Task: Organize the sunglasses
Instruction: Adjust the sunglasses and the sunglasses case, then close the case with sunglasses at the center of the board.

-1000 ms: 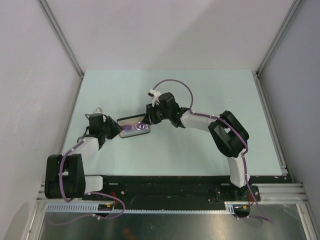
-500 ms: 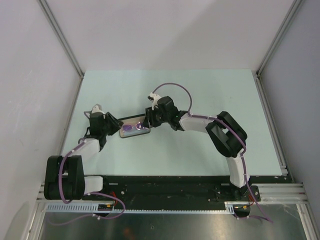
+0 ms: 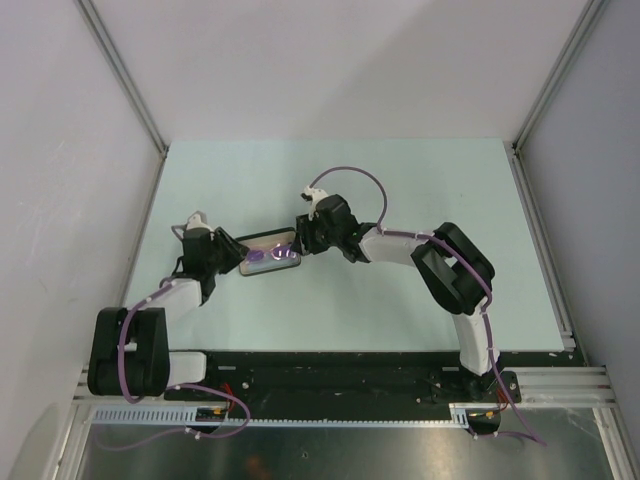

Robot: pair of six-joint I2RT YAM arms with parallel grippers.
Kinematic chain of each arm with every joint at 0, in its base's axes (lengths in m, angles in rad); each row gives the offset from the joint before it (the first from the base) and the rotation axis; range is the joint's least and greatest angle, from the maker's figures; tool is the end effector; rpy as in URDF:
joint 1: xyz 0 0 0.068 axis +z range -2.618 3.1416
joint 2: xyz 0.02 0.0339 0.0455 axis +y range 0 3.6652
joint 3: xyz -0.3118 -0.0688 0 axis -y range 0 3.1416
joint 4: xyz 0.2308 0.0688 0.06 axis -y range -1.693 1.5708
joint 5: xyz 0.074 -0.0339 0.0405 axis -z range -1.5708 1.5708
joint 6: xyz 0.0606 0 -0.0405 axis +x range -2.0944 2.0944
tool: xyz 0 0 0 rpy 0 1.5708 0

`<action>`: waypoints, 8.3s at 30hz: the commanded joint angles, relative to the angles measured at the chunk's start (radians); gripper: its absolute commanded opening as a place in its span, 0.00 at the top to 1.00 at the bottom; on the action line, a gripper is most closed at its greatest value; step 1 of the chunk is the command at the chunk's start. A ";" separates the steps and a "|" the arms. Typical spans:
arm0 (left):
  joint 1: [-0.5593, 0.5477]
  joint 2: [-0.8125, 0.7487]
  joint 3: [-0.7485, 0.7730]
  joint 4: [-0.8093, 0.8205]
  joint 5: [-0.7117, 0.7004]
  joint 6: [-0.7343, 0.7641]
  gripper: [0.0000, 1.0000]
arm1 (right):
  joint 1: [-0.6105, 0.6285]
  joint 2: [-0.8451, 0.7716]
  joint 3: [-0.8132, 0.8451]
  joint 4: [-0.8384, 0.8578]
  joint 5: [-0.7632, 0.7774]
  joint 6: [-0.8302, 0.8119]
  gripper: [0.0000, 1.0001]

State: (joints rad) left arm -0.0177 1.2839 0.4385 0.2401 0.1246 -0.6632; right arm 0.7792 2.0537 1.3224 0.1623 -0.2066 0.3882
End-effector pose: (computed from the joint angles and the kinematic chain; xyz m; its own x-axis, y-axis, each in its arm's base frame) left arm 0.2399 -0.0118 0.2033 -0.5220 -0.6017 -0.6045 -0.2559 0.7866 -0.5620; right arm 0.3391 0.3524 0.2083 -0.6617 -0.1328 -0.7379 -0.6053 0.6754 0.4212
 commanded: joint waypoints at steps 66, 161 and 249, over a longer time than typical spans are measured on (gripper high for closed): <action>-0.084 0.040 -0.001 0.103 -0.092 0.014 0.48 | -0.021 0.072 0.001 0.167 -0.159 0.000 0.57; -0.041 -0.360 0.057 -0.282 -0.145 -0.032 0.23 | -0.014 -0.219 0.011 0.000 0.101 -0.078 0.31; 0.044 -0.011 0.085 -0.251 0.150 -0.059 0.30 | 0.100 0.072 0.199 -0.297 0.076 -0.107 0.49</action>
State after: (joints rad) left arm 0.0414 1.2900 0.5621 0.0235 0.2840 -0.7193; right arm 0.8406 2.1136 1.5635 -0.0212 -0.1349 0.2932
